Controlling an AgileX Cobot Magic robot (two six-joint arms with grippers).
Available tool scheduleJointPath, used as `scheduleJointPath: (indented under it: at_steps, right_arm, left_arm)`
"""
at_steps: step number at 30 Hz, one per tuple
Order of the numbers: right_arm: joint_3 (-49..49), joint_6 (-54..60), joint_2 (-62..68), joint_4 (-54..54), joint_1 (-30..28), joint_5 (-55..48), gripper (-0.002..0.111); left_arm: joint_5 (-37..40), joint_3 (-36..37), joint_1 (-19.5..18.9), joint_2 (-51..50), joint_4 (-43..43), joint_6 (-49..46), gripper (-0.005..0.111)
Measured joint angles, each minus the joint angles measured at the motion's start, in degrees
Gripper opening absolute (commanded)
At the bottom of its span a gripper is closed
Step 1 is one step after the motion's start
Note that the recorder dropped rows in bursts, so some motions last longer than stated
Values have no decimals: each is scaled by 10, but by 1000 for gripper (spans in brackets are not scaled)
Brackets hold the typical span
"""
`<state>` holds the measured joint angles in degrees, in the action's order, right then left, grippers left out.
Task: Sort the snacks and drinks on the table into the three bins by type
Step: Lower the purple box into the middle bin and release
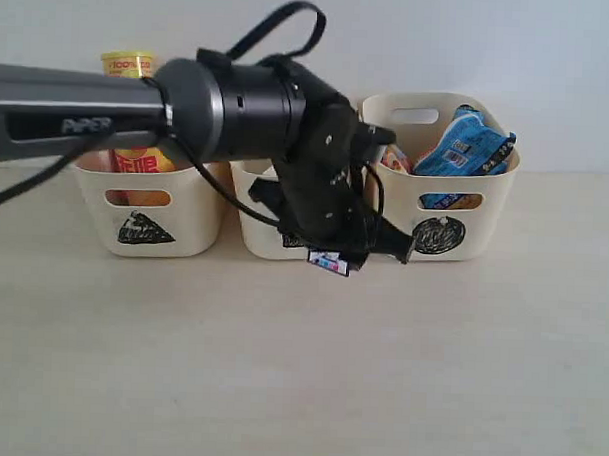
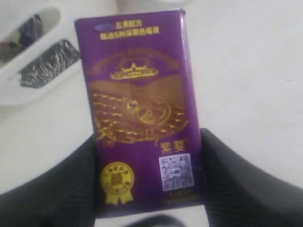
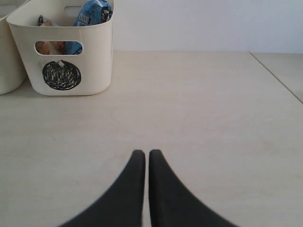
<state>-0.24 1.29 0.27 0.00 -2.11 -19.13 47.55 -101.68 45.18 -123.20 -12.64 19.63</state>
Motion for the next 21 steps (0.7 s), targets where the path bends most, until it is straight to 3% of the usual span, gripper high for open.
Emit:
scheduleJointPath:
  at_steps: [9,18,20,21]
  right_arm:
    - [0,0,0,0,0,0,0]
    - [0,0,0,0,0,0,0]
    - [0,0,0,0,0,0,0]
    - [0,0,0,0,0,0,0]
  left_arm:
    - [-57,0,-6,93,-48,-38,4]
    - [-181,0,-111,86,-75,-18,4]
    - [-191,0,-125,78,-75,-18,9]
    - [-196,0,-130,73,-75,-17,18]
